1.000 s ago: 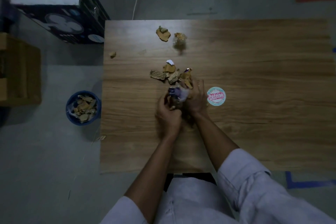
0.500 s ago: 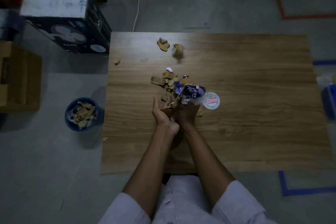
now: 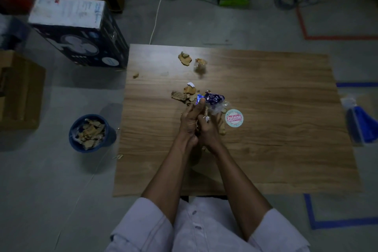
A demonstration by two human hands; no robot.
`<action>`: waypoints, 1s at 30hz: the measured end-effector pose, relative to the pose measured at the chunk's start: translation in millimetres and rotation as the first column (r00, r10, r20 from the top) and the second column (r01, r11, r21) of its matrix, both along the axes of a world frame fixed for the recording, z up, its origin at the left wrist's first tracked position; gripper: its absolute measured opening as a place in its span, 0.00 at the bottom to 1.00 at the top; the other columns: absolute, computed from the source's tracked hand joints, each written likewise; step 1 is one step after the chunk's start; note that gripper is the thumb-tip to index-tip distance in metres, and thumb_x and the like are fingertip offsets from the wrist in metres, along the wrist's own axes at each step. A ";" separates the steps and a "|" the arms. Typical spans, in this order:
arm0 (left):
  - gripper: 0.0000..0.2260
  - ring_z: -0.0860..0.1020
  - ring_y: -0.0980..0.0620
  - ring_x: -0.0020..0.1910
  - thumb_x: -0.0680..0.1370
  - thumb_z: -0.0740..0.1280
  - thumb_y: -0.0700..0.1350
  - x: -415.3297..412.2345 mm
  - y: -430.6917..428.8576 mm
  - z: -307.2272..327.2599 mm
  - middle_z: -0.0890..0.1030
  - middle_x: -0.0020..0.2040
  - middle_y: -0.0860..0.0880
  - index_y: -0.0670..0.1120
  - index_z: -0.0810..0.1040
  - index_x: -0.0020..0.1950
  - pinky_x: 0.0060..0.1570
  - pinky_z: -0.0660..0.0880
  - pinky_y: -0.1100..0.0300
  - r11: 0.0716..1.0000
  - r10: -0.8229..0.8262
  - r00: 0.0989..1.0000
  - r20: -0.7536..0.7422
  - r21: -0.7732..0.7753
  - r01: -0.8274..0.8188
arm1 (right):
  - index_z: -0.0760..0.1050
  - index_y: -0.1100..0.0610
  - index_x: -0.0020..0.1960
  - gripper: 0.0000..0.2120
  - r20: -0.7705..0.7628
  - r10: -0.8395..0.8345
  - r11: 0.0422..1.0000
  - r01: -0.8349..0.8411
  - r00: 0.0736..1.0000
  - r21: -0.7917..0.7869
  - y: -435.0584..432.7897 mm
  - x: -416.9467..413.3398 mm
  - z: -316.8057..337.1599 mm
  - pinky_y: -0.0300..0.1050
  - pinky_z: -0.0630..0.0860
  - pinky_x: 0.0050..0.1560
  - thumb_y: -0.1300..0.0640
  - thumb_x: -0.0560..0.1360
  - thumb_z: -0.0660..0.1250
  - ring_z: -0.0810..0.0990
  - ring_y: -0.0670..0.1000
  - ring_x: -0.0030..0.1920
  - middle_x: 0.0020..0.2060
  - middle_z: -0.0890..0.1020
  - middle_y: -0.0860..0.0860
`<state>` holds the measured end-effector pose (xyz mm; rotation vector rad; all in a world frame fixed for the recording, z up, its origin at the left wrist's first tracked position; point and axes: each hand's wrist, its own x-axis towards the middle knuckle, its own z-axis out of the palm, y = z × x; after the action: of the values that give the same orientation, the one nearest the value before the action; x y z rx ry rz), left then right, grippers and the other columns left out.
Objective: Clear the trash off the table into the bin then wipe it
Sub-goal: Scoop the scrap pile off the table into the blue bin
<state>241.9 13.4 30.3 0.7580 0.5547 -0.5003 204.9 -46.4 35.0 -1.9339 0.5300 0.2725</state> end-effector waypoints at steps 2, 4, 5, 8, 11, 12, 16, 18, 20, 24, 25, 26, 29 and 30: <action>0.25 0.77 0.40 0.58 0.69 0.81 0.46 -0.8 0.8 3.2 0.76 0.68 0.35 0.41 0.81 0.64 0.53 0.76 0.51 0.999 0.033 0.999 -0.004 -0.023 -0.033 | 0.73 0.61 0.71 0.21 0.007 0.054 0.998 -0.054 0.998 0.012 0.6 -4.2 0.3 0.50 0.71 0.59 0.52 0.83 0.58 0.76 0.57 0.60 0.61 0.78 0.60; 0.22 0.79 0.41 0.52 0.67 0.80 0.39 -0.3 -1.7 3.4 0.80 0.61 0.34 0.39 0.82 0.60 0.48 0.79 0.53 0.993 0.115 0.992 -0.049 0.017 -0.114 | 0.73 0.64 0.70 0.21 -0.012 -0.033 0.997 0.034 0.999 0.076 1.7 -6.3 4.2 0.49 0.73 0.59 0.52 0.83 0.58 0.76 0.53 0.57 0.60 0.79 0.58; 0.21 0.80 0.41 0.51 0.66 0.79 0.35 0.0 -3.9 3.6 0.81 0.57 0.34 0.37 0.82 0.58 0.47 0.79 0.52 0.987 0.156 0.985 -0.071 0.058 -0.152 | 0.74 0.65 0.68 0.20 0.006 -0.090 0.989 0.089 0.996 0.116 1.8 -7.7 6.5 0.47 0.73 0.57 0.52 0.83 0.60 0.76 0.50 0.54 0.56 0.80 0.56; 0.13 0.80 0.43 0.41 0.65 0.74 0.28 0.8 -9.0 3.2 0.83 0.43 0.39 0.42 0.86 0.44 0.43 0.79 0.54 0.972 0.189 0.978 -0.086 0.157 -0.174 | 0.78 0.66 0.59 0.09 0.029 -0.224 0.950 0.212 0.974 0.230 -2.7 -9.7 9.1 0.45 0.73 0.50 0.63 0.82 0.63 0.80 0.41 0.41 0.44 0.82 0.52; 0.14 0.79 0.48 0.30 0.68 0.70 0.24 2.0 -5.2 2.5 0.83 0.35 0.45 0.43 0.83 0.39 0.32 0.78 0.60 0.960 0.161 0.983 -0.089 0.244 -0.136 | 0.73 0.67 0.60 0.15 0.162 -0.213 0.948 0.164 0.963 0.273 -11.8 -11.9 22.7 0.43 0.76 0.44 0.69 0.74 0.65 0.81 0.40 0.38 0.42 0.83 0.48; 0.14 0.78 0.51 0.28 0.70 0.69 0.24 3.5 -2.0 3.8 0.82 0.33 0.47 0.43 0.82 0.40 0.29 0.77 0.61 0.952 0.142 0.988 -0.068 0.282 -0.117 | 0.72 0.67 0.61 0.18 0.217 -0.196 0.952 0.133 0.956 0.275 -14.6 -11.7 27.4 0.42 0.78 0.47 0.68 0.72 0.65 0.82 0.40 0.43 0.46 0.84 0.47; 0.12 0.76 0.56 0.32 0.70 0.73 0.33 13.9 12.5 2.1 0.79 0.30 0.56 0.50 0.81 0.34 0.31 0.72 0.66 0.815 -0.143 0.976 0.163 0.579 0.022 | 0.74 0.63 0.66 0.20 0.363 -0.133 0.962 0.032 0.922 0.271 -11.0 -8.2 32.6 0.44 0.74 0.65 0.54 0.77 0.68 0.79 0.46 0.64 0.62 0.80 0.51; 0.05 0.76 0.54 0.35 0.64 0.75 0.42 14.8 18.3 5.5 0.80 0.33 0.54 0.51 0.82 0.34 0.35 0.73 0.62 0.733 -0.320 0.922 0.216 0.673 0.096 | 0.80 0.57 0.58 0.18 0.366 -0.247 0.940 0.131 0.897 0.314 -4.7 -7.1 36.0 0.53 0.74 0.67 0.44 0.80 0.63 0.80 0.50 0.63 0.58 0.83 0.49; 0.04 0.78 0.53 0.36 0.63 0.76 0.41 10.2 23.0 10.5 0.81 0.34 0.52 0.49 0.83 0.35 0.38 0.75 0.59 0.730 -0.326 0.926 0.189 0.673 0.119 | 0.83 0.51 0.54 0.17 0.339 -0.344 0.914 0.230 0.875 0.333 1.4 -8.0 33.9 0.61 0.74 0.67 0.41 0.82 0.60 0.81 0.56 0.62 0.55 0.85 0.52; 0.09 0.79 0.47 0.33 0.69 0.67 0.31 6.0 27.4 36.0 0.82 0.37 0.43 0.44 0.82 0.41 0.36 0.77 0.55 0.934 0.026 0.999 -0.047 0.356 -0.008 | 0.77 0.48 0.61 0.10 0.415 -0.282 0.946 0.179 0.865 0.270 13.2 -10.9 41.5 0.59 0.75 0.63 0.57 0.83 0.60 0.79 0.48 0.62 0.58 0.80 0.43; 0.09 0.78 0.46 0.32 0.68 0.66 0.33 4.9 28.5 41.4 0.81 0.37 0.41 0.43 0.82 0.42 0.34 0.76 0.57 0.952 0.054 0.994 -0.095 0.307 -0.023 | 0.73 0.46 0.65 0.15 0.440 -0.252 0.954 0.144 0.862 0.263 16.4 -12.5 43.6 0.60 0.74 0.66 0.60 0.83 0.59 0.77 0.50 0.66 0.63 0.78 0.41; 0.11 0.79 0.45 0.34 0.64 0.68 0.36 4.9 28.8 45.9 0.82 0.41 0.39 0.41 0.83 0.45 0.35 0.76 0.56 0.959 0.058 0.991 -0.116 0.284 -0.023 | 0.69 0.46 0.70 0.20 0.462 -0.240 0.956 0.125 0.854 0.266 19.0 -13.3 45.1 0.60 0.72 0.69 0.62 0.82 0.58 0.74 0.51 0.70 0.68 0.75 0.42; 0.36 0.81 0.38 0.48 0.54 0.72 0.46 9.7 29.6 14.9 0.82 0.58 0.32 0.34 0.81 0.61 0.48 0.77 0.47 0.968 0.041 0.990 -0.132 0.251 -0.007 | 0.64 0.55 0.76 0.25 0.490 -0.189 0.971 0.087 0.851 0.223 26.5 -14.5 41.5 0.52 0.68 0.74 0.64 0.79 0.55 0.70 0.50 0.73 0.74 0.71 0.55; 0.37 0.81 0.38 0.49 0.54 0.72 0.47 10.6 33.1 7.8 0.81 0.59 0.32 0.34 0.80 0.62 0.50 0.77 0.47 0.967 0.054 0.988 -0.141 0.254 -0.017 | 0.65 0.57 0.76 0.25 0.483 -0.146 0.980 0.059 0.863 0.191 30.7 -17.4 39.0 0.53 0.68 0.74 0.61 0.79 0.54 0.71 0.52 0.73 0.73 0.72 0.57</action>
<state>252.5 46.5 38.1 0.9565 0.7790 -0.4593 187.5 -15.7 74.0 -1.7125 0.2535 -0.2445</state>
